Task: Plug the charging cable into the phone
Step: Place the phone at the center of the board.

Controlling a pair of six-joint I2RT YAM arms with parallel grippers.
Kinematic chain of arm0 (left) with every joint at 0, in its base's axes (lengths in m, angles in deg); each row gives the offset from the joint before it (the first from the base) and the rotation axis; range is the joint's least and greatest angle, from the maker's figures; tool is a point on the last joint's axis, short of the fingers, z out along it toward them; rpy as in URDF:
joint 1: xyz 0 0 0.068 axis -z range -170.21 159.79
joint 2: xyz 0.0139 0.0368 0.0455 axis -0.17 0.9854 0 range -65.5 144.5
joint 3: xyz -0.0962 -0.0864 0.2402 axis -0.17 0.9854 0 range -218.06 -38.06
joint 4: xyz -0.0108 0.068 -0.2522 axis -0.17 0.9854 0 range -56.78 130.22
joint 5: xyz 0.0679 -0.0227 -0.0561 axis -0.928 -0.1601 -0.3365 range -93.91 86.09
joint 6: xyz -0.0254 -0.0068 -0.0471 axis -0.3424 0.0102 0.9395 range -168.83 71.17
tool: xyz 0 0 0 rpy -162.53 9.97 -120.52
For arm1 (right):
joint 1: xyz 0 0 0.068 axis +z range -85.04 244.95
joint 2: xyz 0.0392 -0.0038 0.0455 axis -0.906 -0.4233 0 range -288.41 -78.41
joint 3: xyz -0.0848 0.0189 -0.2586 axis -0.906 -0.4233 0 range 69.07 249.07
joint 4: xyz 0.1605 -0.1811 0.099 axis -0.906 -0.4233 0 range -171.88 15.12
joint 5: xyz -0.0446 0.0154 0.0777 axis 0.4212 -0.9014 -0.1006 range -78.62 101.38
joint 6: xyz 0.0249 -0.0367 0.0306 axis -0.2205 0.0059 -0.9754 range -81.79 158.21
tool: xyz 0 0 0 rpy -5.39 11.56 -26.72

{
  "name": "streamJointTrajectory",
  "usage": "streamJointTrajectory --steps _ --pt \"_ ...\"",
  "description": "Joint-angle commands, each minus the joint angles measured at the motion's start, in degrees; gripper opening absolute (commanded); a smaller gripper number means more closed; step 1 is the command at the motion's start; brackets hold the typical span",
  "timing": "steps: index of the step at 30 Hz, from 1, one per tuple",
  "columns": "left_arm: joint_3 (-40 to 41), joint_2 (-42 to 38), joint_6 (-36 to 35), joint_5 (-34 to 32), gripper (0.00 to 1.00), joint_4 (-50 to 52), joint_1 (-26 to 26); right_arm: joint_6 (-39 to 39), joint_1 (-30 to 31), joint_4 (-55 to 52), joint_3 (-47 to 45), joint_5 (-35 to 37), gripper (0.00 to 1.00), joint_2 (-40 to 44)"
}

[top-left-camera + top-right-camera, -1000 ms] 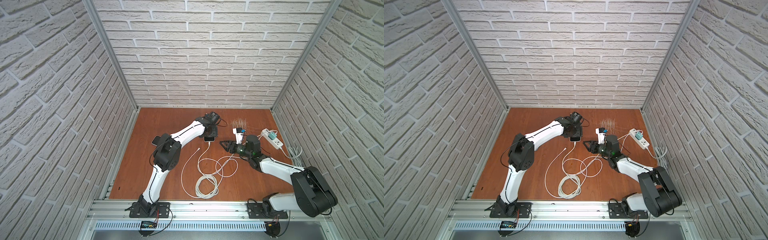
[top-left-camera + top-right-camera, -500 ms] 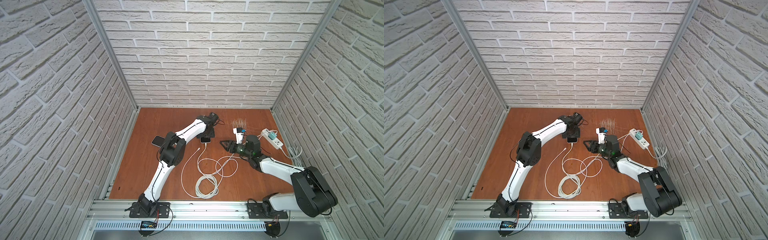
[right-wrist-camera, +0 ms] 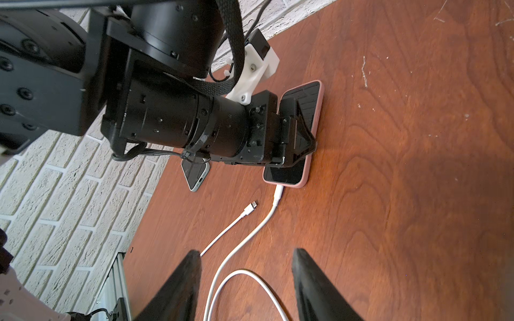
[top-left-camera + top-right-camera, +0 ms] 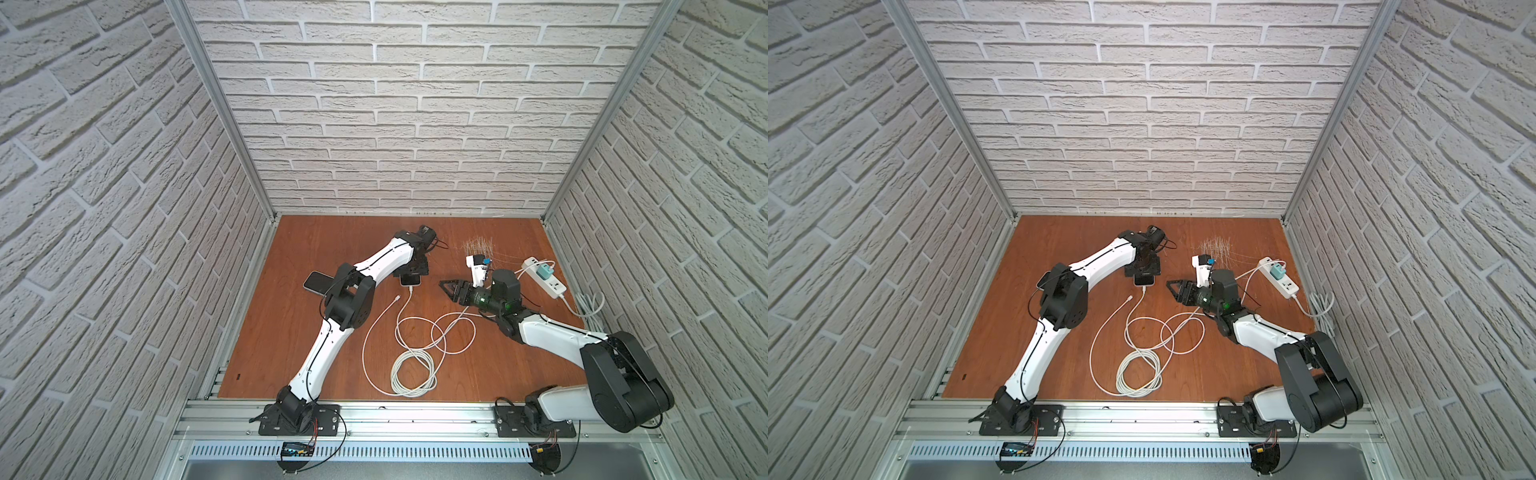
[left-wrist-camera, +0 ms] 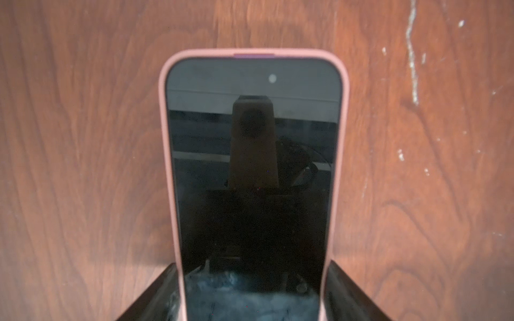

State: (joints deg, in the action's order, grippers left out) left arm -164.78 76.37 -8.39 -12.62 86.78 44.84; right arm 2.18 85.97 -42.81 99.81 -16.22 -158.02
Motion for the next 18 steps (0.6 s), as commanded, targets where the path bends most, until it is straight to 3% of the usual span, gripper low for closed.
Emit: streamJointTrajectory --steps 1,4,6,12,18 --pt "-1.8 1.0 -0.5 -0.1 0.84 0.4 -0.6 -0.3 -0.4 1.8 1.3 -0.4 0.58 -0.4" --pt "-2.0 0.4 -1.1 0.4 0.88 0.1 -0.6 -0.4 -0.6 2.2 1.0 -0.5 0.58 -0.3" --pt "-2.6 -0.6 -1.7 0.2 0.97 0.1 -0.7 -0.7 -0.8 2.7 0.8 -0.7 0.58 -0.4" --pt "-8.5 -3.8 -4.7 -2.3 0.97 4.3 -0.8 -1.3 -1.3 3.6 0.3 -1.0 0.59 -0.5" --pt "9.3 -19.6 -6.0 -4.7 0.87 -1.3 -0.8 -2.1 -1.8 4.3 0.2 -1.2 0.59 -1.0"
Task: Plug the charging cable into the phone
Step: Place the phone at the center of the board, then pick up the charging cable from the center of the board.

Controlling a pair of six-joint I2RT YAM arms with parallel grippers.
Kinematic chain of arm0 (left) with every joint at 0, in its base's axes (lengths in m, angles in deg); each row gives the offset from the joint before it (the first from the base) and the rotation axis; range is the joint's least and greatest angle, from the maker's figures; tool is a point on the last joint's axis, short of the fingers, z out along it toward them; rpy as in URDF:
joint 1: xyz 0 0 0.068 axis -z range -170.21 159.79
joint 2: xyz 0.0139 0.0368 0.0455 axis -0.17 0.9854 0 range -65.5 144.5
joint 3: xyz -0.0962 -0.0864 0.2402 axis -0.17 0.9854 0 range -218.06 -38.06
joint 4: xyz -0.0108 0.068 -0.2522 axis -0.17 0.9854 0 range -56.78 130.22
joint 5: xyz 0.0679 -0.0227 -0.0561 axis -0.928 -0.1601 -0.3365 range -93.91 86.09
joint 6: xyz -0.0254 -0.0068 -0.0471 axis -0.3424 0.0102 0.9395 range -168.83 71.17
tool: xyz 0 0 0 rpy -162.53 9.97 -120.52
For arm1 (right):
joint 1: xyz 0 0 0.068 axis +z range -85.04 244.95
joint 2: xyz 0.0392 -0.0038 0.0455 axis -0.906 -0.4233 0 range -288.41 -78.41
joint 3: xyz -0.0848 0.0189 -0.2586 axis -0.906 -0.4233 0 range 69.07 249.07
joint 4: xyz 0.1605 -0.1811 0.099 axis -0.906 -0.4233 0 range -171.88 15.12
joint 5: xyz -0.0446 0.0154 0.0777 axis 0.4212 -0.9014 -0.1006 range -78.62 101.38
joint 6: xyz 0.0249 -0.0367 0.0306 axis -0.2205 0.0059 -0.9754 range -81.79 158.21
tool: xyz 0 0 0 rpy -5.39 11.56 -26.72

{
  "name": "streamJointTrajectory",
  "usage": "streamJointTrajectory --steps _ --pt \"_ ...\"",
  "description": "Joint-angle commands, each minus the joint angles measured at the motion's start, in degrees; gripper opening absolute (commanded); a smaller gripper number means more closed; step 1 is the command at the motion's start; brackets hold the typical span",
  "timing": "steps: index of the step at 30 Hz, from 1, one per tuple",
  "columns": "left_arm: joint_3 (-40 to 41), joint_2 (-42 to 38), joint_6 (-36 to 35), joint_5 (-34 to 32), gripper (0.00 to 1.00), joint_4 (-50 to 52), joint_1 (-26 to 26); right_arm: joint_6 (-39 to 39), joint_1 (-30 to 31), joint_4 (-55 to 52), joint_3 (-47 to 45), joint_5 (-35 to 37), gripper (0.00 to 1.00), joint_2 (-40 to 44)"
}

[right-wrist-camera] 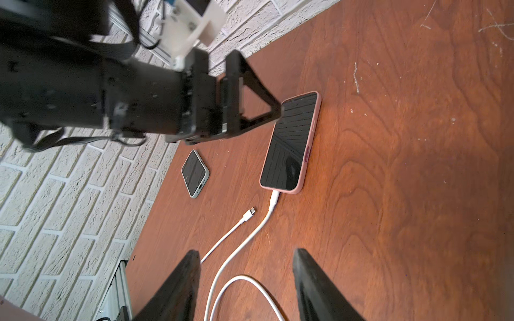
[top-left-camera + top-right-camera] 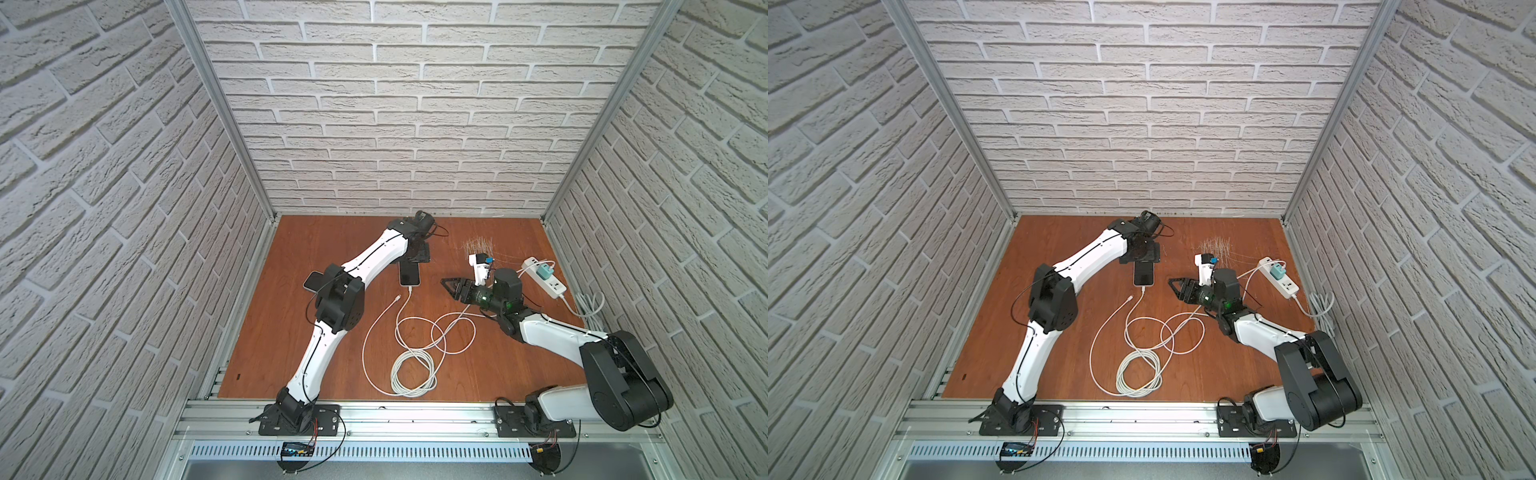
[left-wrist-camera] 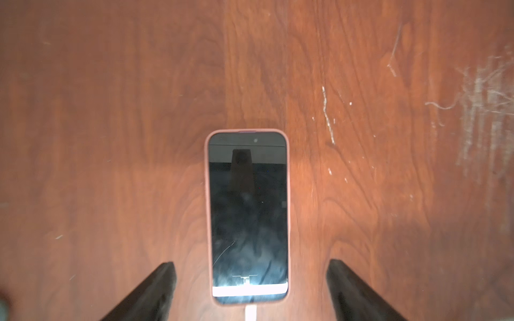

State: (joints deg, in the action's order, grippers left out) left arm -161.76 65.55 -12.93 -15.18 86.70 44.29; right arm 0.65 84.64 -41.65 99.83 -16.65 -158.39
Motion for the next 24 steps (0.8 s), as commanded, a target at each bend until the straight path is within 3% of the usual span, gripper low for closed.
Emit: streamJointTrajectory --steps 1,10,15,24 --pt "10.3 -12.3 -1.6 -2.1 0.86 -2.2 -0.3 -0.6 -0.5 3.1 0.3 -0.9 0.59 -0.7" --pt "45.6 -34.0 -2.2 -0.2 0.75 -10.4 2.0 -0.7 -0.6 3.2 0.0 -1.1 0.59 -0.4" --pt "55.5 -38.5 -1.2 -1.0 0.74 -12.1 5.5 -0.8 -0.6 3.4 0.2 -1.2 0.59 -0.6" --pt "61.9 -39.0 -0.7 1.6 0.73 -16.2 6.9 -0.8 -0.6 3.3 0.2 -1.1 0.59 -0.6"
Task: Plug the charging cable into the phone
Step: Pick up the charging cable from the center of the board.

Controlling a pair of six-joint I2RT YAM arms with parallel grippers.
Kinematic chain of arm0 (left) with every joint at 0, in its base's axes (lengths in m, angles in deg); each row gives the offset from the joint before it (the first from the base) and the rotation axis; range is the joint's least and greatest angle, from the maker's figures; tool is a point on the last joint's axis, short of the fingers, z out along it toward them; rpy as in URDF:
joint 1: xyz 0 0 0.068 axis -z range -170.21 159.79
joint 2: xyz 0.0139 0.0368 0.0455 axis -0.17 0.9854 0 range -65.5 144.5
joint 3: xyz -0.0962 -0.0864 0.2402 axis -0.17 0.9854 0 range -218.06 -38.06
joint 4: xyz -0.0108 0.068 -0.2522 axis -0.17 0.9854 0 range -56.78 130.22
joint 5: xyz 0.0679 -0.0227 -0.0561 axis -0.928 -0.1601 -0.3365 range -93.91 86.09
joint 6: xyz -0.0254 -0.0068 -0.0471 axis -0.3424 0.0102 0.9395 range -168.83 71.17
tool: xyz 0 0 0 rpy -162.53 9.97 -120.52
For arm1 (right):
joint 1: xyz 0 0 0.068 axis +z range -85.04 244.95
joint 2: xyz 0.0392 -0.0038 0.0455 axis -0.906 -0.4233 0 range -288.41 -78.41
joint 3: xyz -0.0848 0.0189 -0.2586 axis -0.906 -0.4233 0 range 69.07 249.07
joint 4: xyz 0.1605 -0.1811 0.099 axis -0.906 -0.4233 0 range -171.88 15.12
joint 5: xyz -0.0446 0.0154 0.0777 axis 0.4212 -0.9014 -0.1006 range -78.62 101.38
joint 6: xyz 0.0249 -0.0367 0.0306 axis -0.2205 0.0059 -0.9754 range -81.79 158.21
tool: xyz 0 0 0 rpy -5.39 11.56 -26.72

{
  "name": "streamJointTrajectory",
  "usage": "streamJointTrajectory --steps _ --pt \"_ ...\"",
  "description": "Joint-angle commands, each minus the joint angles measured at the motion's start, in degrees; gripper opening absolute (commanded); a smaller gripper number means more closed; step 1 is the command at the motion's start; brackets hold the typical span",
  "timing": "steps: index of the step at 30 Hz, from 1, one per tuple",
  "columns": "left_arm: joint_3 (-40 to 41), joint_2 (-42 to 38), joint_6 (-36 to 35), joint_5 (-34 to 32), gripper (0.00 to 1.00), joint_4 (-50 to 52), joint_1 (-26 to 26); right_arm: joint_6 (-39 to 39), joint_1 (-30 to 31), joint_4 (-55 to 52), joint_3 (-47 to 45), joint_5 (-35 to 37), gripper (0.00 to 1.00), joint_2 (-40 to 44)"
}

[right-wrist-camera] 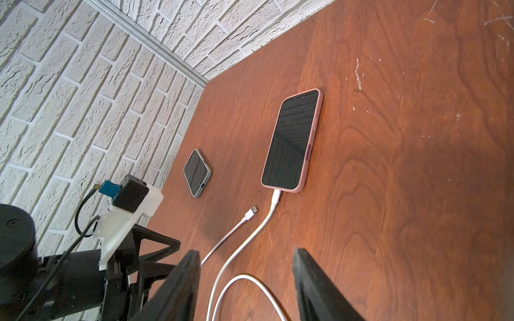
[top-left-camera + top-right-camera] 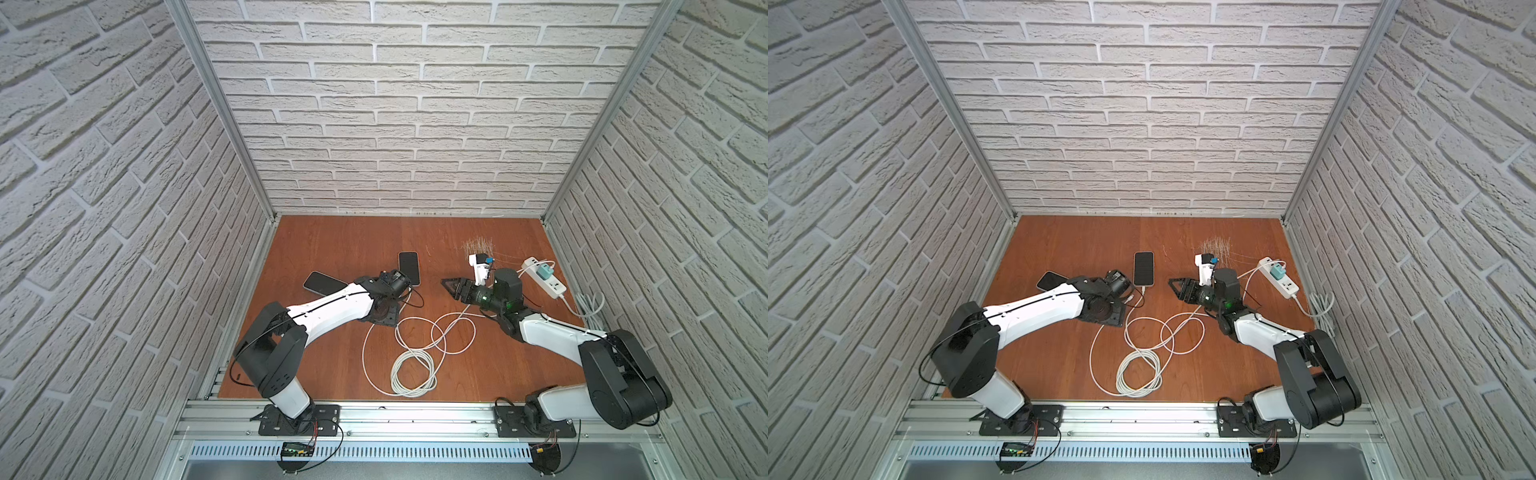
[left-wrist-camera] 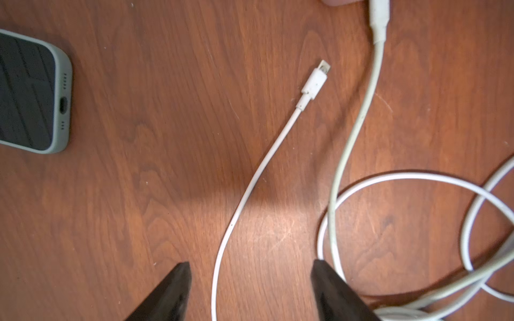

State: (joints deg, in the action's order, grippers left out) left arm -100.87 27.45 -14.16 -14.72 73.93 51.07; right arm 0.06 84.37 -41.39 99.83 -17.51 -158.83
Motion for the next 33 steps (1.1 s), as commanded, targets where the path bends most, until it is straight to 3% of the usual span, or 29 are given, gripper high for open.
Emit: streamJointTrajectory --steps 1,33 --pt "0.8 -0.4 0.3 1.2 0.73 -3.5 0.1 -0.3 -0.3 3.0 0.2 -0.2 0.59 -0.2" --pt "-1.2 12.3 -0.1 4.2 0.58 -4.2 -4.1 -0.2 -0.3 2.8 0.3 -0.3 0.59 -0.3"
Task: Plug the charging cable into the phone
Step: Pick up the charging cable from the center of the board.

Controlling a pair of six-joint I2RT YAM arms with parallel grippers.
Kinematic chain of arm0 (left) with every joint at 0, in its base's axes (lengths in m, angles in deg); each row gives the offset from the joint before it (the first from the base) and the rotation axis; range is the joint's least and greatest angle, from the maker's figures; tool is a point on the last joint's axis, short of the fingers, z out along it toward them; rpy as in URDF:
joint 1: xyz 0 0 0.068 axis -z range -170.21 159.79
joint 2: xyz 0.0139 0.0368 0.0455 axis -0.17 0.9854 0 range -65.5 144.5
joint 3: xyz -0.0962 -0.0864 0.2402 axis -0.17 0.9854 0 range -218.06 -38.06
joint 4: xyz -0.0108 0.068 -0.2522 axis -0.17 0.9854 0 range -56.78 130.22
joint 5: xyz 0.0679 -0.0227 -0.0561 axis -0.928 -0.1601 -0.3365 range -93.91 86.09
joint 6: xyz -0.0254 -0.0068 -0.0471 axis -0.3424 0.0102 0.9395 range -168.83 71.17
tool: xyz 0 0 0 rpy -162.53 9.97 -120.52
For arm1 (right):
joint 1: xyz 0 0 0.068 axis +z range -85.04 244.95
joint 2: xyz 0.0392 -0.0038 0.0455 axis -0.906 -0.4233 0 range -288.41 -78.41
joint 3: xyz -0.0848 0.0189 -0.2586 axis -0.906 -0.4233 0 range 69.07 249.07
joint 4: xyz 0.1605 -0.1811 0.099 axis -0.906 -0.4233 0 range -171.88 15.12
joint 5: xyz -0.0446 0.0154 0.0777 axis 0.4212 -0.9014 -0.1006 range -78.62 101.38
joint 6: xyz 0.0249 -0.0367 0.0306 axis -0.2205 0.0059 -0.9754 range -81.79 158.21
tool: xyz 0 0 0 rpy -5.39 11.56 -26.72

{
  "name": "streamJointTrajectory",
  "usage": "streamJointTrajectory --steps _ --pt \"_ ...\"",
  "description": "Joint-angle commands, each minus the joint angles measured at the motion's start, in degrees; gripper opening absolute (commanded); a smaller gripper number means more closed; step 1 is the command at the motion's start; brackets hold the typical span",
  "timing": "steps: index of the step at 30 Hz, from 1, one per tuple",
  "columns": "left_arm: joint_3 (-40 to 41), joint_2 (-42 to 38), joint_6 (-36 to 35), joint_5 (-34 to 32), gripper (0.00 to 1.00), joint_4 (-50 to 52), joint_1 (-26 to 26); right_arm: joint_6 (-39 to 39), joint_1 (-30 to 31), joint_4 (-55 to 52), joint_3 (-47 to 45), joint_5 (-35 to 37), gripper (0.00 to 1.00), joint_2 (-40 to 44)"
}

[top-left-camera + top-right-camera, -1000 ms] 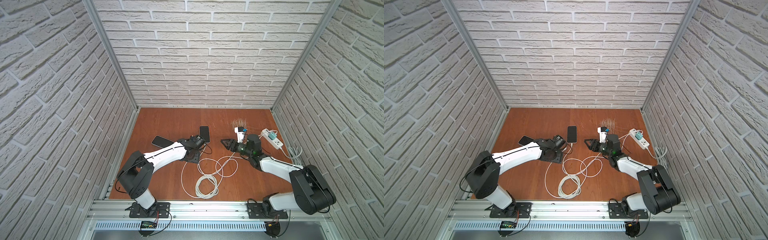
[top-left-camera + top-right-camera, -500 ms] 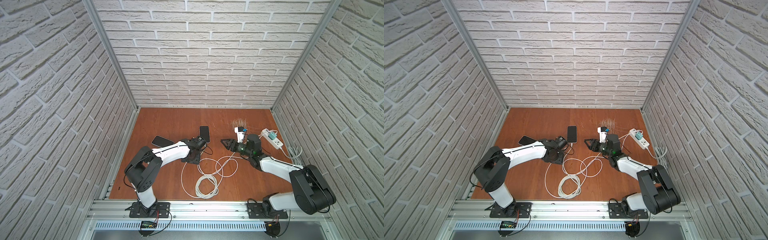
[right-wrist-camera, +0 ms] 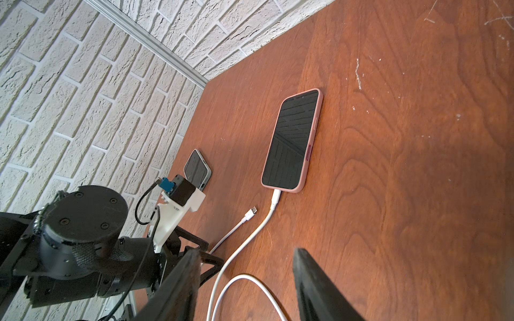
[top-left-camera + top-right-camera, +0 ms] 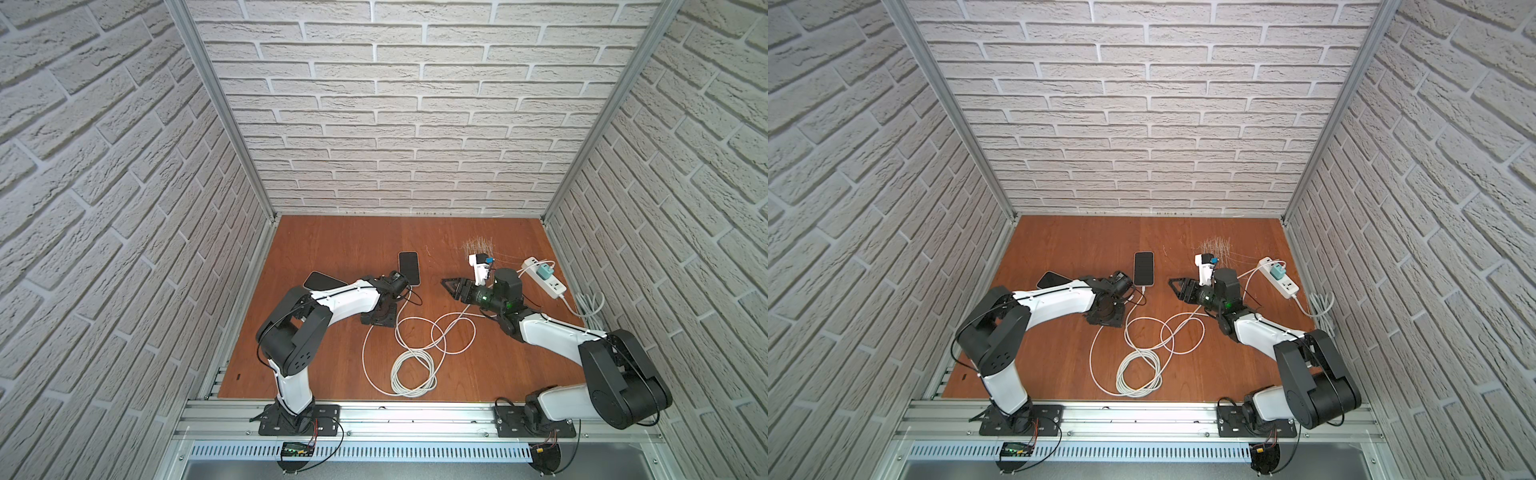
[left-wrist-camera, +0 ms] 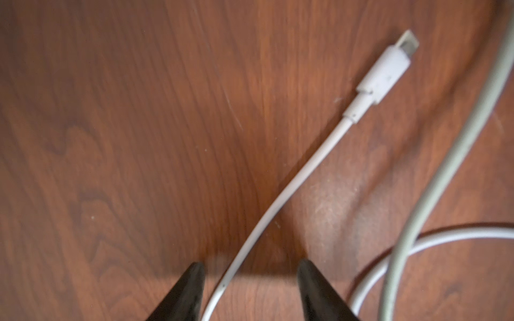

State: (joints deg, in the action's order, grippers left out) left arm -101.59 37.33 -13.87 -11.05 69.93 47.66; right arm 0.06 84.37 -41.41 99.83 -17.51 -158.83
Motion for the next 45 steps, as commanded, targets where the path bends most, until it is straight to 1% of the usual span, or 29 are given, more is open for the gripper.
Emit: streamJointTrajectory --steps 1,5,8,10,13,15,19,24,27,30,37,42,45 --pt "-0.7 2.6 -0.3 0.6 0.58 -0.1 -0.7 -0.3 -0.3 2.7 0.3 -0.3 0.59 -0.3" --pt "-0.8 2.8 -0.5 1.1 0.54 -0.3 -1.1 -0.2 -0.4 2.8 0.3 -0.3 0.59 -0.4" --pt "-0.8 3.4 -0.5 1.9 0.49 -0.7 -1.4 -0.2 -0.3 2.8 0.4 -0.3 0.59 -0.5" --pt "-1.4 4.1 -0.6 2.1 0.47 -0.5 -1.6 -0.3 -0.3 2.8 0.4 -0.4 0.59 -0.5" --pt "-2.5 5.0 -0.8 2.4 0.4 -0.2 -2.0 -0.3 -0.3 2.7 0.4 -0.3 0.59 -0.5" --pt "-2.9 5.8 -0.9 2.8 0.34 0.0 -2.4 -0.2 -0.3 2.7 0.4 -0.3 0.59 -0.5" --pt "-3.4 6.8 -0.8 2.8 0.18 0.6 -2.6 -0.3 -0.3 2.7 0.4 -0.4 0.59 -0.4" --pt "-2.8 6.4 -0.7 2.4 0.01 0.7 -2.5 -0.3 -0.3 2.7 0.4 -0.4 0.59 -0.4" --pt "-2.3 5.4 -0.5 1.5 0.0 0.5 -2.6 -0.3 -0.3 2.7 0.4 -0.3 0.59 -0.3" --pt "-1.0 2.7 -0.4 -0.1 0.0 -0.5 -2.6 -0.2 -0.3 2.8 0.3 -0.4 0.59 -0.2" --pt "5.0 -9.3 -0.7 -3.3 0.0 -7.0 -2.0 0.6 0.4 3.6 0.1 -1.5 0.57 1.0" --pt "9.8 -17.9 -1.0 -6.3 0.0 -12.2 -1.4 4.5 4.6 -0.6 2.6 -1.6 0.56 1.9" --pt "13.8 -23.3 -1.3 -6.8 0.0 -17.4 -1.2 6.1 8.1 -2.2 4.6 -1.1 0.55 1.4"
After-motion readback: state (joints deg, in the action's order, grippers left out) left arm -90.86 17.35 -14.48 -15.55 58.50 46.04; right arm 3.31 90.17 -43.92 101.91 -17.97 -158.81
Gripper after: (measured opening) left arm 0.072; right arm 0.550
